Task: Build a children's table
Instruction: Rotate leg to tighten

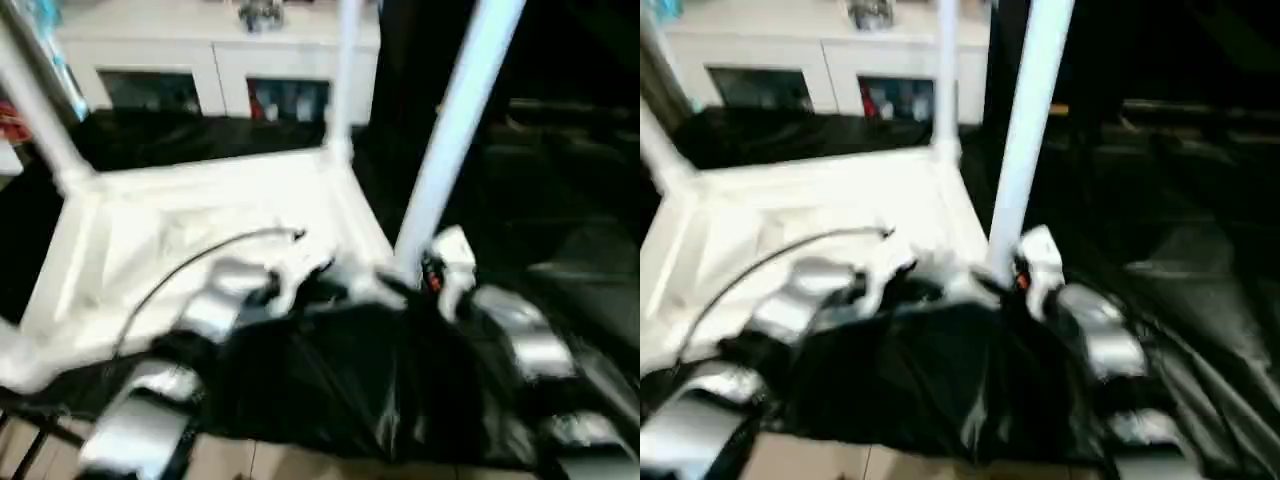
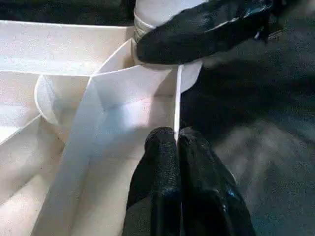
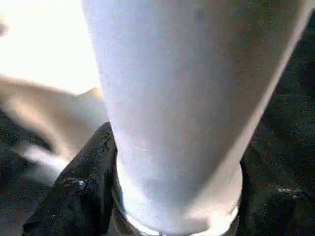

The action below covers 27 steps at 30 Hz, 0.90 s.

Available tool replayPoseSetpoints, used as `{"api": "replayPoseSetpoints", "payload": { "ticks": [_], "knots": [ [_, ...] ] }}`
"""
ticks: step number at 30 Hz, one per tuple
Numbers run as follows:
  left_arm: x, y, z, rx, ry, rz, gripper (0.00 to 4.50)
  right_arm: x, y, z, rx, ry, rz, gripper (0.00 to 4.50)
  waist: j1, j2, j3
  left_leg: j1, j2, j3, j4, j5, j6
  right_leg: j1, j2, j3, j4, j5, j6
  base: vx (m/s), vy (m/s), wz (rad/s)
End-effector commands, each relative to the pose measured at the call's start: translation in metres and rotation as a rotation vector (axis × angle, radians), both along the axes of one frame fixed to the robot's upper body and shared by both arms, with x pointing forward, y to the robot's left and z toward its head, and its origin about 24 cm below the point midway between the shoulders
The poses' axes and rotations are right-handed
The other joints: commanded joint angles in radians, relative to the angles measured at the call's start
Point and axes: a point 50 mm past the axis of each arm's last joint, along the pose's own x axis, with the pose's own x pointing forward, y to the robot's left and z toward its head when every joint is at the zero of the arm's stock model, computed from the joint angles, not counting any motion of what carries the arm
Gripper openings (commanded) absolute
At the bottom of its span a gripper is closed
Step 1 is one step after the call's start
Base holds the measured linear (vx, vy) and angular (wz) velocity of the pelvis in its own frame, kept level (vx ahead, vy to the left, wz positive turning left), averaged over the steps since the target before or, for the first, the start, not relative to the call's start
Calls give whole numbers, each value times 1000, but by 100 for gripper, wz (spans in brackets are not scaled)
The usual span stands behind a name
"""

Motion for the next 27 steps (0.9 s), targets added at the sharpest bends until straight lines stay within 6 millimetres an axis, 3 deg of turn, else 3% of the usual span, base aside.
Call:
{"api": "replayPoseSetpoints", "payload": {
  "ticks": [1,2,4,6,7,13,19,21,23,27],
  "knots": [
    [7,-30,16,-54,-67,43,0,-10,43,-26,-13,113,56,275,0,-10,-49,6,22,-16,-72,-269,30,37,-53,34,-86,-421,-175,0,0,0],
    [7,-30,16,-54,-67,43,0,-10,43,-26,-13,113,56,275,-2,-10,-50,4,20,-17,-72,-266,32,38,-51,33,-84,-407,-177,0,0,0],
    [8,-35,16,-50,-74,60,0,-8,51,-27,-11,115,34,331,-1,-9,-53,3,21,-16,-72,-253,36,39,-51,33,-81,-379,-184,0,0,0],
    [7,-38,16,-51,-74,45,0,-7,57,-26,-12,98,51,345,1,-2,-54,3,23,-17,-71,-246,39,40,-51,33,-77,-348,-194,0,0,0],
    [6,-39,16,-58,-73,21,0,-8,60,-25,0,90,78,351,-1,-4,-55,1,23,-16,-71,-241,44,43,-50,33,-75,-315,-203,0,0,0],
    [2,-29,15,-69,-81,-41,0,-11,52,-21,-9,47,137,409,-2,-2,-55,2,24,-15,-72,-258,55,44,-51,33,-75,-304,-213,0,0,0],
    [-7,-13,12,-74,-61,-161,0,-20,32,-17,5,18,274,409,2,-10,-55,-2,28,-13,-70,-236,86,50,-54,34,-71,-282,-225,0,0,0],
    [-9,-10,12,-75,-58,-180,0,-23,29,-17,6,20,308,409,2,-8,-55,-6,30,-14,-71,-213,95,50,-52,32,-66,-265,-232,0,0,0],
    [-13,0,14,-72,-43,-246,0,-34,18,-14,-5,35,449,409,10,-9,-56,-2,32,-10,-68,-200,97,49,-50,33,-64,-246,-240,0,0,0],
    [-15,9,14,-63,-36,-296,0,-41,8,-10,-24,48,550,409,15,-6,-58,-2,34,-10,-66,-191,108,49,-49,33,-56,-194,-260,0,0,0]
  ]
}}
